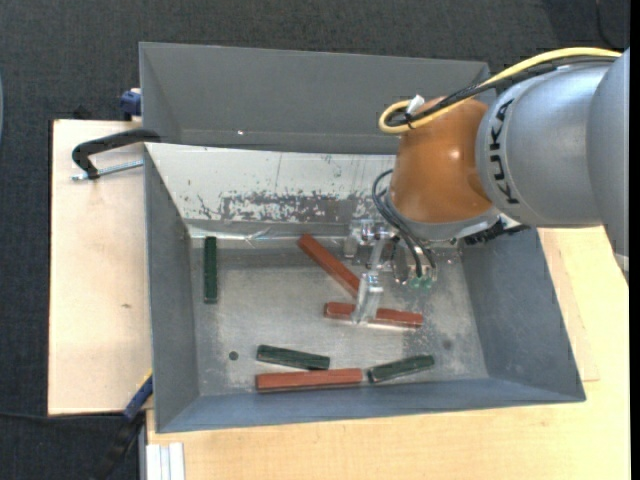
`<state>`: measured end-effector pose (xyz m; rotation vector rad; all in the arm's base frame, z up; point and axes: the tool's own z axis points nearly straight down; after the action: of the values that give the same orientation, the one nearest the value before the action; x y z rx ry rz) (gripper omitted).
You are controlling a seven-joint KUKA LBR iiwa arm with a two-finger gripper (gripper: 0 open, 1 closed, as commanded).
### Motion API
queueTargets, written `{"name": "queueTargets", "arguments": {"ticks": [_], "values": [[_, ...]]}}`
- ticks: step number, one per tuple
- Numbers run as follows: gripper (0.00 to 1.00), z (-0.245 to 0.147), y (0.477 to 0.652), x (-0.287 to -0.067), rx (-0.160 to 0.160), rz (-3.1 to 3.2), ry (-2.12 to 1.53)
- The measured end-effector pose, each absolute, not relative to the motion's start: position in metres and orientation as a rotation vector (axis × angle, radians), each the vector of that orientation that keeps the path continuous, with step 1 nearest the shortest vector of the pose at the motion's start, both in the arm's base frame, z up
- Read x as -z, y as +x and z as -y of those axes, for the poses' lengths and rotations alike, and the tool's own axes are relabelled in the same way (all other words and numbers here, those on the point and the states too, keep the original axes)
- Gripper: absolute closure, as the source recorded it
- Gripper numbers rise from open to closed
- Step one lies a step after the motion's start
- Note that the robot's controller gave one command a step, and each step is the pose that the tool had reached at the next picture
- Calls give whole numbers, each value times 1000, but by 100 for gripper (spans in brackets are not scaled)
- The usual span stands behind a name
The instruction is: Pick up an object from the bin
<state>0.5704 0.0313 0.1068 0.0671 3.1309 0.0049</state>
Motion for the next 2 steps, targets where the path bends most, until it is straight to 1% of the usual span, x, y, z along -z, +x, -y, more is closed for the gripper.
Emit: {"name": "queueTargets", "arguments": {"ticks": [1,2], "values": [[100,-14,581,-71,-2,-3106,450],[100,-14,581,-71,-3,-3106,451]]}}
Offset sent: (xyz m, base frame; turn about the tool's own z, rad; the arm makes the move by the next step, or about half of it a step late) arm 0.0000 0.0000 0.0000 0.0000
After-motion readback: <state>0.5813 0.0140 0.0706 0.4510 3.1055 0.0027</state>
